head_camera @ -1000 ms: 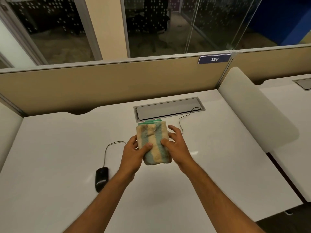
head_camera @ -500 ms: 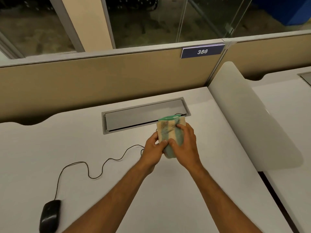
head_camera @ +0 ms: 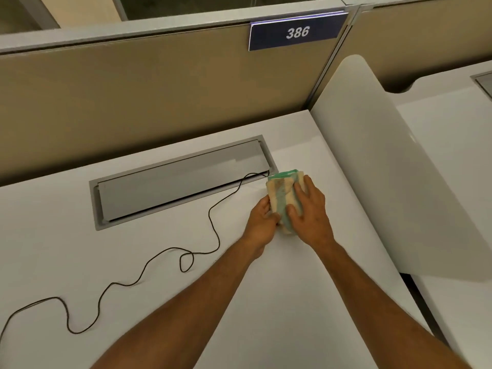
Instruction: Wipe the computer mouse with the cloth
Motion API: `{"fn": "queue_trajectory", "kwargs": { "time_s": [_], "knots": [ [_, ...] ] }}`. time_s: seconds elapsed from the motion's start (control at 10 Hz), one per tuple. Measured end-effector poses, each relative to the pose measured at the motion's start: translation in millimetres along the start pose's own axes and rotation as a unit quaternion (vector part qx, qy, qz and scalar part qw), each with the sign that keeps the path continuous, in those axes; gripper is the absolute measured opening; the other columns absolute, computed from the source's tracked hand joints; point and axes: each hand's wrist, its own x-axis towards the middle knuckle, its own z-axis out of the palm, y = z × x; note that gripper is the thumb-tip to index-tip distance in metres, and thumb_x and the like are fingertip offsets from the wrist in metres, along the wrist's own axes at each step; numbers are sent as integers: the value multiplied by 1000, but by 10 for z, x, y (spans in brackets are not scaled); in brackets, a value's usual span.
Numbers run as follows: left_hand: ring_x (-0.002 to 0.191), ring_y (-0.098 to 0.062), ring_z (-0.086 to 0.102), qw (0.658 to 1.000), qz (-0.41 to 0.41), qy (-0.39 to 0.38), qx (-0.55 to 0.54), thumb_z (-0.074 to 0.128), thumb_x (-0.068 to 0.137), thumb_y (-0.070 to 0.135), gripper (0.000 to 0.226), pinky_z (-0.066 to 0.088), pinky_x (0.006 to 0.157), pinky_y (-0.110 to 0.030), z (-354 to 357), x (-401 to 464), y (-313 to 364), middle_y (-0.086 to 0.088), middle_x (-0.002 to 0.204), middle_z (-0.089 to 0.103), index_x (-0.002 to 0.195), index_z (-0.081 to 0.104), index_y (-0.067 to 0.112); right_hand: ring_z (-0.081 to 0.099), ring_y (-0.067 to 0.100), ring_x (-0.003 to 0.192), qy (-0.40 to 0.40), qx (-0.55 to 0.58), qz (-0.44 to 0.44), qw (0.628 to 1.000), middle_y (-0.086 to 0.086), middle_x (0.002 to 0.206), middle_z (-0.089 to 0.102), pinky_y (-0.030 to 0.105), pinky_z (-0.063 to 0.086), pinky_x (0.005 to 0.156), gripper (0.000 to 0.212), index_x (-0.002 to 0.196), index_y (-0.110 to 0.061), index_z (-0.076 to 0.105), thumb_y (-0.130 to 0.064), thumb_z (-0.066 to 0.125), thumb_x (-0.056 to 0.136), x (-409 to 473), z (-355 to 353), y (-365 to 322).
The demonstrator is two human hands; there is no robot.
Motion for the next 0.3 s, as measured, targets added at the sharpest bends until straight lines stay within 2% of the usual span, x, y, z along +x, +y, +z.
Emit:
{"fn": "queue_trajectory", "kwargs": {
  "time_s": [0.1, 0.2, 0.3],
  "knots": [
    [115, -24, 65, 996, -16, -14, 87, 55, 92, -11, 53, 58, 94, -35, -74, 90, -99, -5, 128, 66, 138, 53, 16, 7, 36, 152, -54, -15, 15, 998, 11, 166, 14, 44, 18, 119, 60, 156, -7, 24, -29, 44, 104, -25, 170, 119],
    [117, -24, 63, 988, 4, -29, 152, 62, 92, -5, 51, 57, 86, -25, -145, 19, -45, -1, 127, 62, 136, 52, 18, 0, 32, 153, -64, -8, 20, 998, 9, 167, 10, 47, 16, 123, 60, 157, -8, 18, -25, 43, 105, -81, 227, 69],
    [127, -17, 51, 963, 48, 34, 264, 68, 95, 13, 66, 43, 89, -23, -302, -209, 156, 5, 138, 47, 152, 37, 20, 3, 29, 154, -47, 20, -15, 999, 9, 166, 15, 47, 14, 124, 60, 156, -8, 22, -24, 48, 104, -143, 177, -235]
  ]
}}
